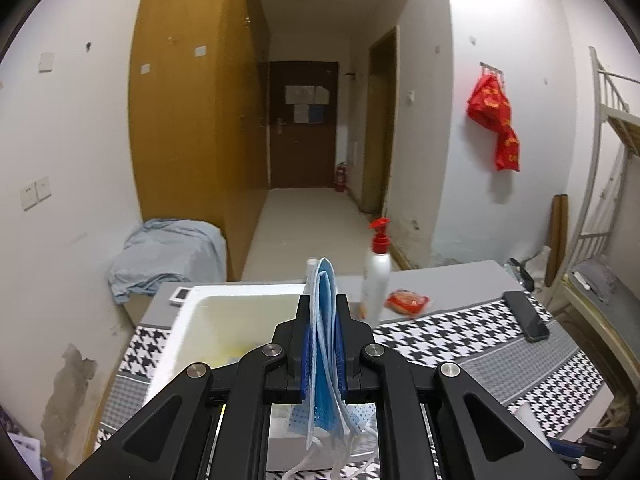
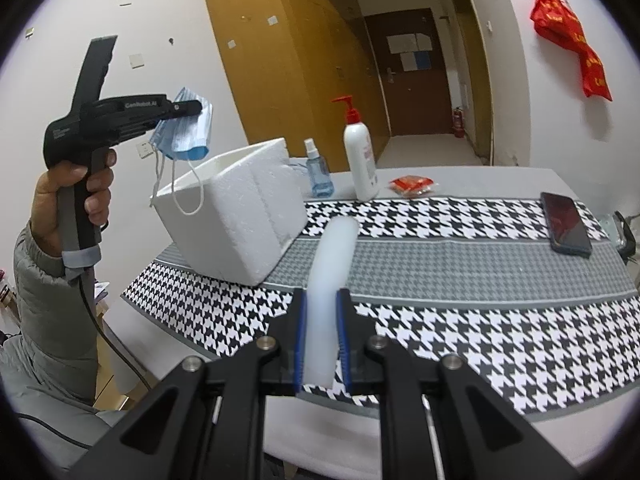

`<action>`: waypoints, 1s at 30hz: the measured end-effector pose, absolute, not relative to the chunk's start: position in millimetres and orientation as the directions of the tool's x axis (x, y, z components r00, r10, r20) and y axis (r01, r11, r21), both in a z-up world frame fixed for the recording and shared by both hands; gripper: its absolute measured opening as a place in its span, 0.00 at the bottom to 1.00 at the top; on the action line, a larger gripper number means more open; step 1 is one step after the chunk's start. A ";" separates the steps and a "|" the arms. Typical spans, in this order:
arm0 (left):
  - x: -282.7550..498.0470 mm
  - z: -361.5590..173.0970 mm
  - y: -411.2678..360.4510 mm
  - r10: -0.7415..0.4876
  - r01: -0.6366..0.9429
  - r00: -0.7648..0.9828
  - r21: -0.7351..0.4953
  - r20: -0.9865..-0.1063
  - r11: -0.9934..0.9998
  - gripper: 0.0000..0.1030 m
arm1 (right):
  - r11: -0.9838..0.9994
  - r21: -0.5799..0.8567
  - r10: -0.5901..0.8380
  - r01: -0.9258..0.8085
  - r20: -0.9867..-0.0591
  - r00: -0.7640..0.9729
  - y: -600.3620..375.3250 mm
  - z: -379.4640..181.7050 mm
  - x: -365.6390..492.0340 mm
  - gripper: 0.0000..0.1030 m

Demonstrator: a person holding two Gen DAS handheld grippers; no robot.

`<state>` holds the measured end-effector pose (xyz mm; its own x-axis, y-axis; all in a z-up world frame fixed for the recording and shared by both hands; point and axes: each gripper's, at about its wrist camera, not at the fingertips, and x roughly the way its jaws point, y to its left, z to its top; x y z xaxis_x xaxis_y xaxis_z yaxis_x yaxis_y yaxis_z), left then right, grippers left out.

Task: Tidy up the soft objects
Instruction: 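Carry the blue mask with the left gripper over the foam box and release it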

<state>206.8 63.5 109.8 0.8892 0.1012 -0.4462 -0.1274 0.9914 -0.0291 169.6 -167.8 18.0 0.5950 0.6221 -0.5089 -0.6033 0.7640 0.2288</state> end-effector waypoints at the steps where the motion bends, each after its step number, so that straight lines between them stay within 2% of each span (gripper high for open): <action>1: 207.0 109.1 67.3 0.105 -0.133 0.887 -0.031 -0.449 0.991 0.10 | 0.761 0.229 0.626 -0.607 -0.507 0.593 -166.5 18.7 170.8 0.17; 15: 234.2 81.8 105.6 0.147 -0.195 0.838 -0.037 -0.526 0.980 0.10 | 0.747 0.218 0.638 -0.628 -0.503 0.584 -146.9 22.0 185.6 0.17; 30: 248.7 65.0 117.3 0.149 -0.200 0.810 -0.027 -0.567 0.979 0.10 | 0.751 0.219 0.629 -0.623 -0.522 0.576 -138.4 17.5 197.1 0.17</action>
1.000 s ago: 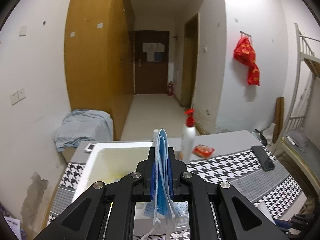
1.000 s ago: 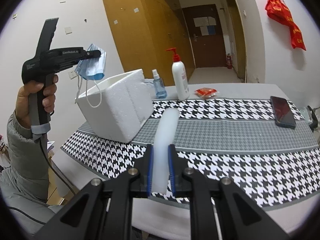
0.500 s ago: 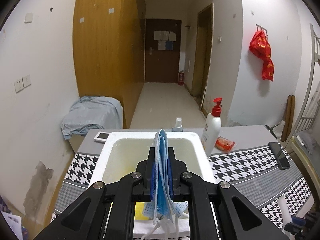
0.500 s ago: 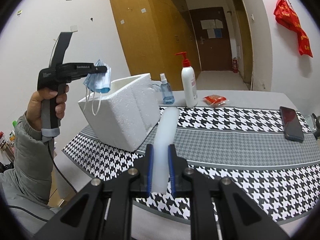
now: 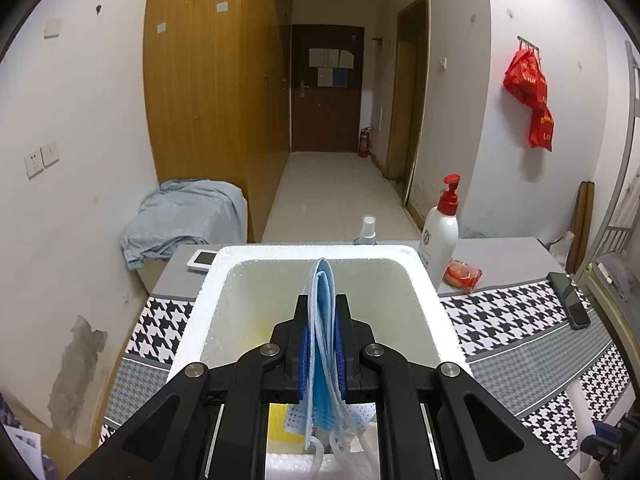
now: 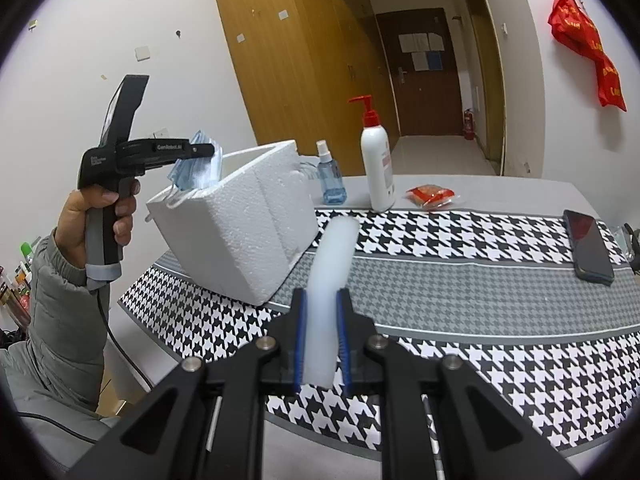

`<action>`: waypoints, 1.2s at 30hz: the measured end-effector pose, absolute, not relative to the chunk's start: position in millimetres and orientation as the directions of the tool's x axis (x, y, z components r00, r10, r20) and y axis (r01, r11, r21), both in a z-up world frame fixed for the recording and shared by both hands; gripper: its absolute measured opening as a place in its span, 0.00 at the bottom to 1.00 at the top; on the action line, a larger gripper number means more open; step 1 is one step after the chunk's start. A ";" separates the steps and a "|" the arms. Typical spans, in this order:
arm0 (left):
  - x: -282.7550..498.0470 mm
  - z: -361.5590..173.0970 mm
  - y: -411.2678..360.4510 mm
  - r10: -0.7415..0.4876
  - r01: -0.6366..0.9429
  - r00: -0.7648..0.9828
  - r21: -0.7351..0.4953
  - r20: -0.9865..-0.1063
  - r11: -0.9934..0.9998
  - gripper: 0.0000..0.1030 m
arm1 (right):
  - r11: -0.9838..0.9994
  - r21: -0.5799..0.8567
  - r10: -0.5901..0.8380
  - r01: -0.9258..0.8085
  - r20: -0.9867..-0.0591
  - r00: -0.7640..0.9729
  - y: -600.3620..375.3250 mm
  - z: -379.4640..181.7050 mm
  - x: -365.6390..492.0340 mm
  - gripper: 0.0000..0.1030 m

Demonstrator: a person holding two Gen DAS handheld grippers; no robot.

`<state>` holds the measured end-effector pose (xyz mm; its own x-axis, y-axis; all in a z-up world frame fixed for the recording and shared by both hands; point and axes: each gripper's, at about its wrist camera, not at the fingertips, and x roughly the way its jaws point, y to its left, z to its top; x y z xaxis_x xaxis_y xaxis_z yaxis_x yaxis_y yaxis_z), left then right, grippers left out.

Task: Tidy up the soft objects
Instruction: 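Carry the blue mask with the left gripper over the foam box and release it, then withdraw the open left gripper while the right gripper carries the foam tube toward the box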

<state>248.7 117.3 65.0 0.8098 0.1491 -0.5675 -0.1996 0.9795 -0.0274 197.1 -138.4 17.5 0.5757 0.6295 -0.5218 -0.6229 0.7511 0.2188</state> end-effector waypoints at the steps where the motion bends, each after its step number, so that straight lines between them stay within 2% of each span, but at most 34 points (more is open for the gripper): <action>1: 249.7 63.8 117.9 0.151 -0.201 0.806 -0.025 -0.572 0.979 0.10 | 0.751 0.219 0.629 -0.623 -0.524 0.574 -137.7 16.8 197.9 0.17; 4: 252.3 59.8 118.0 0.153 -0.200 0.801 -0.017 -0.579 0.980 0.12 | 0.753 0.219 0.626 -0.620 -0.529 0.573 -136.3 16.2 199.9 0.17; 5: 252.5 58.2 118.5 0.153 -0.200 0.799 -0.017 -0.581 0.980 0.18 | 0.754 0.219 0.625 -0.619 -0.531 0.573 -135.9 15.8 200.6 0.17; 7: 252.5 57.3 119.4 0.149 -0.199 0.799 -0.022 -0.583 0.980 0.35 | 0.757 0.219 0.622 -0.616 -0.534 0.573 -135.5 15.4 202.2 0.17; 9: 248.4 58.5 120.8 0.147 -0.198 0.812 -0.030 -0.565 0.980 0.70 | 0.761 0.219 0.617 -0.611 -0.538 0.575 -134.6 14.9 204.4 0.17; 11: 242.8 61.4 121.3 0.151 -0.199 0.828 -0.032 -0.540 0.979 0.89 | 0.764 0.219 0.613 -0.607 -0.542 0.575 -133.6 14.4 206.8 0.17; 22: 200.6 66.1 125.9 0.163 -0.196 0.867 -0.022 -0.472 0.980 0.99 | 0.759 0.194 0.611 -0.621 -0.542 0.577 -111.9 23.6 212.7 0.17; 36: 143.2 59.7 137.9 0.211 -0.249 0.888 -0.042 -0.410 0.968 0.99 | 0.708 0.154 0.654 -0.689 -0.511 0.558 -65.4 50.1 208.9 0.17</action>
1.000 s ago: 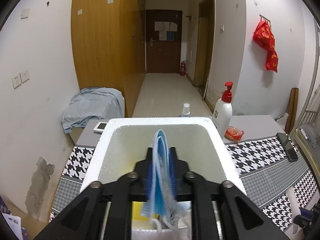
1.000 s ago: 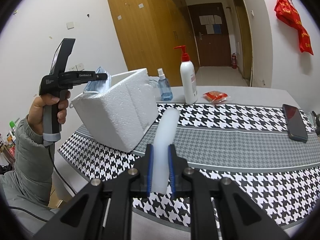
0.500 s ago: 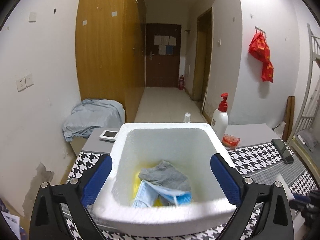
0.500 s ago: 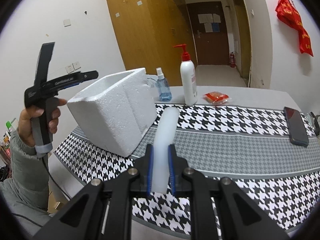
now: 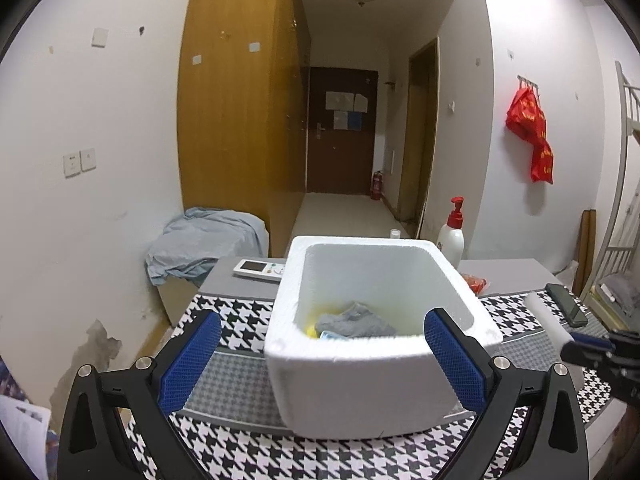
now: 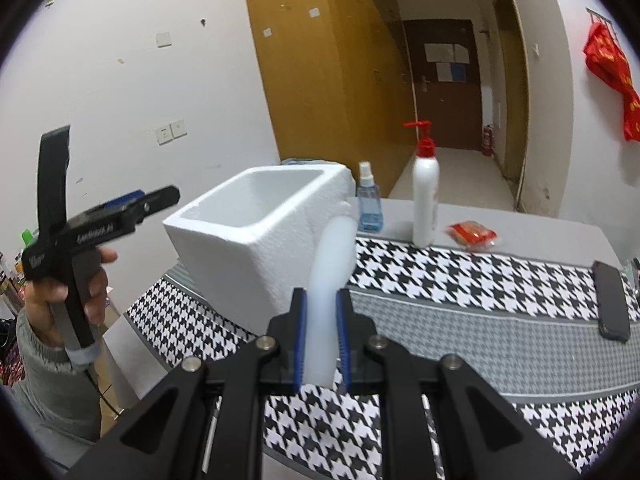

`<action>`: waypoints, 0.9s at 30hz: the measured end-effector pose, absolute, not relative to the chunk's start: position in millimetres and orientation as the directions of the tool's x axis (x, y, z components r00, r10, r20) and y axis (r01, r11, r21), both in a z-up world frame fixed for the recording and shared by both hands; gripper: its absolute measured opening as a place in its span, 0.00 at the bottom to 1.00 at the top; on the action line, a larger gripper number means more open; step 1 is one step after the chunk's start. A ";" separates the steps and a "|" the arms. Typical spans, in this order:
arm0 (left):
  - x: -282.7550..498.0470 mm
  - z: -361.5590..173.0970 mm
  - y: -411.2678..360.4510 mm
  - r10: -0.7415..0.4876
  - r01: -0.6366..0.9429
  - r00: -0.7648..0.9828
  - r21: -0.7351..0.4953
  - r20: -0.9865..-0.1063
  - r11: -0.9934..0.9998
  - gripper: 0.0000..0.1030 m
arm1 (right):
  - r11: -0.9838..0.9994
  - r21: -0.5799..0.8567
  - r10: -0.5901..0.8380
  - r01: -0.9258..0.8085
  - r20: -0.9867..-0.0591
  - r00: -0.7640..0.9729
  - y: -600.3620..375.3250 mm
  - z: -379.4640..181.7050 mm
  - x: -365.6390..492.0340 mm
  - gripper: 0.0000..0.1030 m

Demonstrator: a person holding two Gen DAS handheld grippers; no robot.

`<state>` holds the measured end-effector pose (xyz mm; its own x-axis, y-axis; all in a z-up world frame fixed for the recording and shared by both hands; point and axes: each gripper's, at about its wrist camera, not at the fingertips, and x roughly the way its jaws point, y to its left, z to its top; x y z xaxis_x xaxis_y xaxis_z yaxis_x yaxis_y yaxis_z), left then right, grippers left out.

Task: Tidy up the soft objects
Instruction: 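Withdraw the open left gripper while the right gripper carries the foam tube toward the box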

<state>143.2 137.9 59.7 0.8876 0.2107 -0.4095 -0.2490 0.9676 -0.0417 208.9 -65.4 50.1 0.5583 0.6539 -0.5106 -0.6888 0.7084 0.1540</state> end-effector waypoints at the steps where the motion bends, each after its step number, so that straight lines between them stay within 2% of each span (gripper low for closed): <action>1: 141.5 58.9 137.4 0.216 -0.254 0.887 -0.041 -0.408 0.966 0.99 | 0.703 0.151 0.658 -0.695 -0.509 0.555 -62.0 52.1 208.4 0.17; 8: 129.6 48.7 141.6 0.232 -0.283 0.879 -0.065 -0.416 0.957 0.99 | 0.671 0.138 0.683 -0.728 -0.497 0.535 -43.2 65.1 205.1 0.17; 15: 122.5 42.3 142.8 0.294 -0.335 0.861 -0.029 -0.416 0.942 0.99 | 0.645 0.115 0.696 -0.755 -0.495 0.520 -26.2 79.1 206.6 0.17; 27: 113.5 28.9 148.5 0.328 -0.362 0.842 0.003 -0.429 0.932 0.99 | 0.610 0.090 0.705 -0.787 -0.515 0.488 12.1 92.2 218.3 0.17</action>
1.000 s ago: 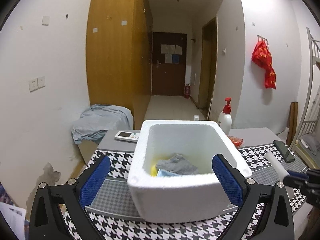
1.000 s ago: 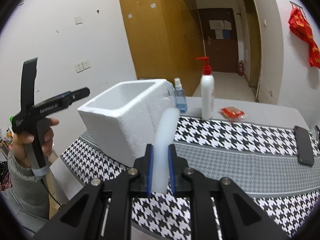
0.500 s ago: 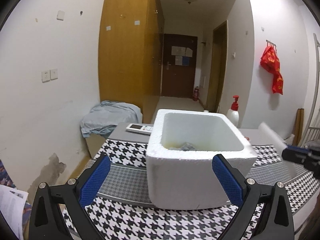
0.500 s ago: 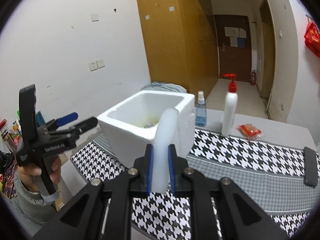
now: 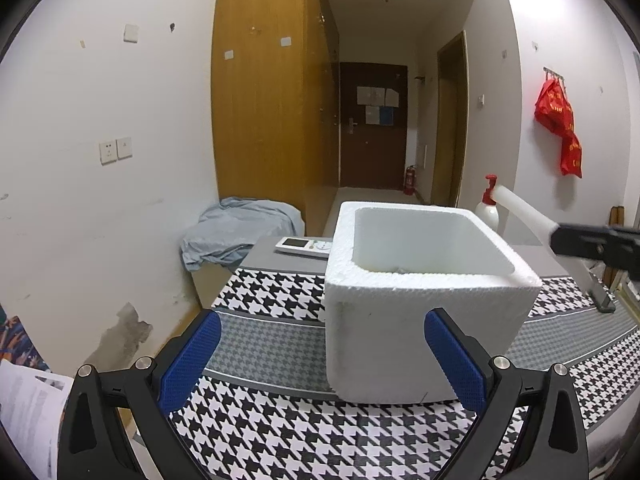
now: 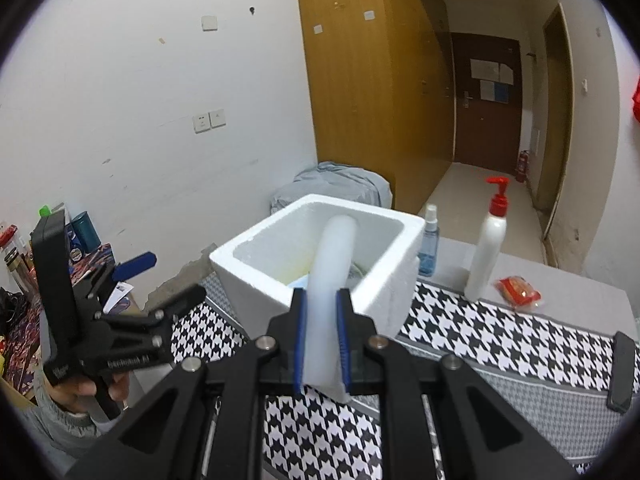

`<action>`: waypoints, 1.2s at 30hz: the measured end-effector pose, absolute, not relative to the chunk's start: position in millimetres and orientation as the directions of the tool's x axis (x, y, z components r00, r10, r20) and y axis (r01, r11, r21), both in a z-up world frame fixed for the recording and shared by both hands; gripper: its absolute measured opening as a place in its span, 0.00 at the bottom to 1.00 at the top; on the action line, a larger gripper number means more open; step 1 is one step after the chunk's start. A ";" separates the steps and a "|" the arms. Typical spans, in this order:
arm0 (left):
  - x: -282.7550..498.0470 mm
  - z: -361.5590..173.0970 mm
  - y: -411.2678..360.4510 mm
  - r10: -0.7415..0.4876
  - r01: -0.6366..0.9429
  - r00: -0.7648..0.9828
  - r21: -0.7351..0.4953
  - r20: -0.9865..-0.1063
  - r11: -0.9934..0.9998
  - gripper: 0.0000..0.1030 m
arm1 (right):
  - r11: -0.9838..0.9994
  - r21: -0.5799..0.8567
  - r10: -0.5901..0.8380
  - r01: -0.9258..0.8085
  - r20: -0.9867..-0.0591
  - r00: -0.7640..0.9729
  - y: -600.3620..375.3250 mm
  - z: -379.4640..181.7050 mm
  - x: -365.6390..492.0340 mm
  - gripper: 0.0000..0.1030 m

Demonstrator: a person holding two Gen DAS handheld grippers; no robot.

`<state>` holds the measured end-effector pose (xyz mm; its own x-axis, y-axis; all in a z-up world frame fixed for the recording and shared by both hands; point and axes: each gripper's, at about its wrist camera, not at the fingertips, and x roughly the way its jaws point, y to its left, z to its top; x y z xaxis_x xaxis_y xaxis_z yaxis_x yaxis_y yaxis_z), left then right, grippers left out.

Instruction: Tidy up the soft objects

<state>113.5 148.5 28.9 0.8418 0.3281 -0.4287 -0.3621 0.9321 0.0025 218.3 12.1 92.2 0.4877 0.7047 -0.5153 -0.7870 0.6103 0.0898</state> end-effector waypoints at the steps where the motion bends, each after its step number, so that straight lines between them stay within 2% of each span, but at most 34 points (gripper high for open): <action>1: 113.0 28.1 149.3 0.329 -0.363 0.841 0.003 -0.430 0.932 0.99 | 0.607 0.087 0.704 -0.790 -0.519 0.484 17.4 93.1 220.8 0.17; 23: 105.8 17.1 175.9 0.359 -0.405 0.821 -0.010 -0.443 0.914 0.99 | 0.616 0.081 0.671 -0.784 -0.576 0.467 72.4 93.6 257.2 0.19; 27: 104.7 16.7 178.0 0.360 -0.407 0.821 -0.013 -0.443 0.913 0.99 | 0.635 0.078 0.659 -0.769 -0.575 0.485 75.3 90.4 264.6 0.33; 29: 104.6 16.9 178.2 0.360 -0.407 0.821 -0.013 -0.443 0.913 0.99 | 0.640 0.100 0.665 -0.762 -0.568 0.484 72.2 91.8 266.3 0.55; 31: 103.5 16.8 178.5 0.356 -0.405 0.823 -0.016 -0.443 0.914 0.99 | 0.647 0.102 0.667 -0.755 -0.556 0.496 68.9 93.9 264.9 0.71; 36: 102.5 18.6 176.0 0.338 -0.391 0.830 -0.030 -0.443 0.920 0.99 | 0.653 0.101 0.671 -0.751 -0.538 0.510 56.2 97.8 256.6 0.74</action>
<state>102.5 176.0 18.6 0.8302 0.3383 -0.4430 -0.3908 0.9200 -0.0297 256.6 56.2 97.8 0.5104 0.6708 -0.5380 -0.7508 0.6527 0.1014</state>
